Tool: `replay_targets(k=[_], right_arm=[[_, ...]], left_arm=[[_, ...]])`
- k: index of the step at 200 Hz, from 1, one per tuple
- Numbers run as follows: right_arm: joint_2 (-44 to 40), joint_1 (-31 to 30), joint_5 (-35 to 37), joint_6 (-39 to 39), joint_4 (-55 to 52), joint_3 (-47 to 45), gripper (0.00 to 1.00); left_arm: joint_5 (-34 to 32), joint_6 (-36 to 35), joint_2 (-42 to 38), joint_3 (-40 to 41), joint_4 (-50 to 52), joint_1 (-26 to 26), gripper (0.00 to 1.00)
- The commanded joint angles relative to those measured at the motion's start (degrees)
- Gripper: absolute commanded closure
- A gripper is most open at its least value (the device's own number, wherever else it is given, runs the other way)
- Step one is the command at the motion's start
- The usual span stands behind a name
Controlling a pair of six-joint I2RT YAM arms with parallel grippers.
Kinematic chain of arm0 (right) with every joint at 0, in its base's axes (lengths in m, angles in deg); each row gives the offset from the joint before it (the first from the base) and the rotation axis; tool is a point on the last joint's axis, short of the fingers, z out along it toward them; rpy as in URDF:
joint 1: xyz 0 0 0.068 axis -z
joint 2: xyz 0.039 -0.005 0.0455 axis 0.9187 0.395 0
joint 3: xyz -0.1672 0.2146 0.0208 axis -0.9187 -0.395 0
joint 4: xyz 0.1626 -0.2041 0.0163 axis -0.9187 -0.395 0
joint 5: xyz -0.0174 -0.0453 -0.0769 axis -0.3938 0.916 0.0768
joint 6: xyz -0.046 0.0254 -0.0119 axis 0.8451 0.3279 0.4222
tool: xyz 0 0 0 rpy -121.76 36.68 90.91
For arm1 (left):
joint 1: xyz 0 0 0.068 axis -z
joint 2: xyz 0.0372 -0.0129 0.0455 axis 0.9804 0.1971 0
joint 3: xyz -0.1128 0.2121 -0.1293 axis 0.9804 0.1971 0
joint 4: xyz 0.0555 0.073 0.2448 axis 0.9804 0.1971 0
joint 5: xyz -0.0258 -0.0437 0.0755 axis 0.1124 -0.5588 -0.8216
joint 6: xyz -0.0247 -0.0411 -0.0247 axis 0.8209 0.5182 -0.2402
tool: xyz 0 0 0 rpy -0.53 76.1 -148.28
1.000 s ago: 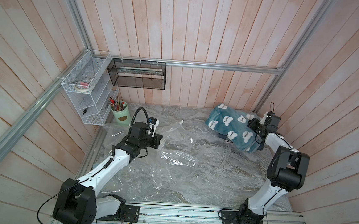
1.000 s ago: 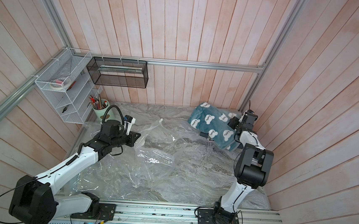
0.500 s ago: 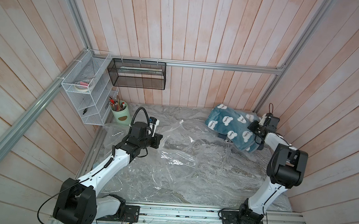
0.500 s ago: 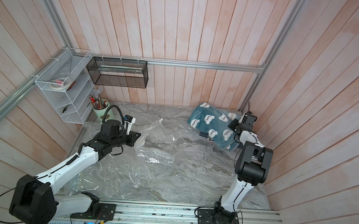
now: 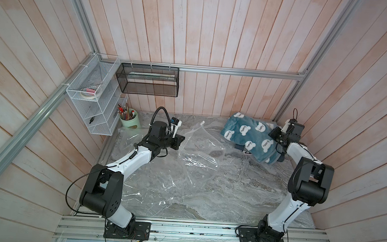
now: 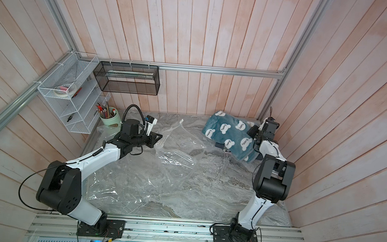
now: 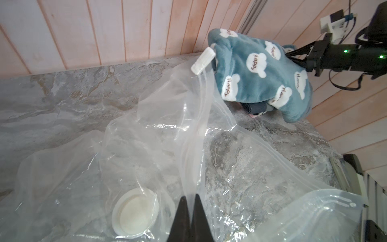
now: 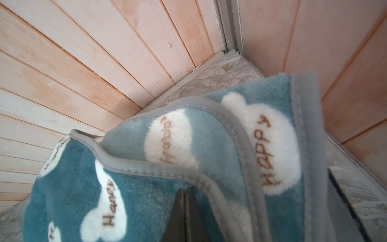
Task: Take the blanket out of the vacuum bag
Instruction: Place the vacuum bag at the center of the board, then reset both arms
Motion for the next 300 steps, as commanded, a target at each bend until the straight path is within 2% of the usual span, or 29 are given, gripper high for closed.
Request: replay_targets(k=[1,8,21,28,29,31,33,35,52,88,100,117,121,124,125,130,139,148,164,179,207,220,241,255,260,271,294,300], right_arm=[[-2.32,-0.21,1.33,-0.78,2.80,1.84,1.00],[-2.56,-0.19,2.69,-0.80,3.88,1.56,1.00],[-2.55,-0.13,5.09,-0.86,5.81,1.11,1.00],[-2.37,0.03,5.63,-0.84,6.75,0.89,1.00],[-2.36,0.05,5.64,-0.85,6.86,0.84,1.00],[-2.24,0.11,5.71,-0.86,7.09,0.78,1.00],[-2.12,0.15,5.78,-0.84,7.41,0.79,1.00],[-1.98,0.20,5.75,-0.84,7.58,0.79,1.00],[-0.68,0.51,5.91,-0.56,9.35,0.54,1.00],[0.73,1.06,7.67,0.53,15.18,-2.45,1.00],[1.43,1.27,8.53,0.84,17.69,-3.62,1.00],[3.52,1.69,10.42,1.33,19.26,-3.80,1.00],[4.16,1.81,10.46,1.29,19.31,-3.60,0.92],[4.60,1.91,10.39,1.28,19.23,-3.26,0.83],[4.90,2.07,10.35,1.26,19.13,-3.04,0.77],[5.60,2.30,9.87,1.20,18.65,-2.33,0.65],[6.68,2.49,9.69,1.33,17.21,-0.98,0.53],[6.97,2.50,10.16,1.62,16.72,-0.70,0.47],[5.73,2.51,11.53,2.22,17.62,-2.05,0.41],[3.12,2.49,14.12,3.32,18.71,-4.42,0.36],[-4.51,2.50,20.22,4.64,18.42,-9.92,0.34],[-9.00,2.69,21.86,4.31,18.40,-12.80,0.32],[-15.78,2.68,20.40,2.47,16.33,-17.10,0.26],[-20.77,2.68,17.92,0.91,15.55,-20.55,0.17],[-22.70,2.61,16.97,0.37,16.10,-22.20,0.10],[-26.65,2.62,14.98,-0.48,17.68,-25.76,0.03],[-34.89,2.36,12.98,0.00,18.59,-32.77,0.02],[-36.87,2.36,12.89,0.02,18.69,-34.61,0.02]], left_arm=[[7.35,-5.36,3.83,-4.93,-3.79,-0.15,0.92],[8.78,-6.24,5.60,-6.47,-3.09,-0.17,0.77],[11.45,-7.86,9.50,-9.79,-0.61,-0.15,0.39],[12.74,-8.75,11.01,-11.42,0.70,-0.15,0.29],[12.99,-8.84,11.22,-11.56,0.79,-0.15,0.25],[13.39,-8.97,11.49,-11.90,0.97,-0.15,0.07],[13.71,-9.18,11.65,-12.12,1.04,-0.15,0.02],[13.93,-9.23,11.75,-12.31,1.06,-0.15,0.00],[14.26,-8.98,9.38,-11.09,-2.88,-0.16,0.00],[10.24,-8.68,-2.38,-8.86,-5.70,-0.20,0.00],[5.80,-7.32,-7.06,-5.87,-6.72,-0.15,0.00],[-5.12,-4.47,-13.64,0.74,-7.79,-0.23,0.00],[-7.97,-3.85,-14.89,2.30,-7.73,-0.23,0.00],[-9.95,-3.36,-15.68,3.50,-7.51,-0.36,0.00],[-10.79,-3.25,-16.01,3.94,-7.44,-0.39,0.00],[-13.82,-2.54,-17.13,5.79,-6.83,-0.69,0.00],[-17.10,-1.27,-18.50,9.03,-5.75,-1.88,0.00],[-19.08,-0.58,-19.20,11.97,-5.36,-3.75,0.00],[-20.99,3.85,-18.95,16.15,-5.58,-8.32,0.00],[-23.76,4.78,-17.17,19.63,-7.40,-12.31,0.00],[-24.84,7.13,-12.30,22.53,-11.60,-18.93,0.00],[-28.71,6.40,-11.18,24.68,-16.25,-19.56,0.00],[-33.18,3.33,-10.06,29.32,-27.09,-19.73,0.00],[-32.82,0.42,-8.72,31.78,-33.70,-19.93,0.00],[-33.16,0.14,-7.97,32.27,-35.20,-20.05,0.00],[-33.04,0.17,-6.80,34.13,-39.81,-20.44,0.00],[-30.89,-1.85,-3.73,39.87,-53.67,-21.21,0.00],[-29.90,-1.97,-4.44,40.97,-54.56,-21.24,0.00]])
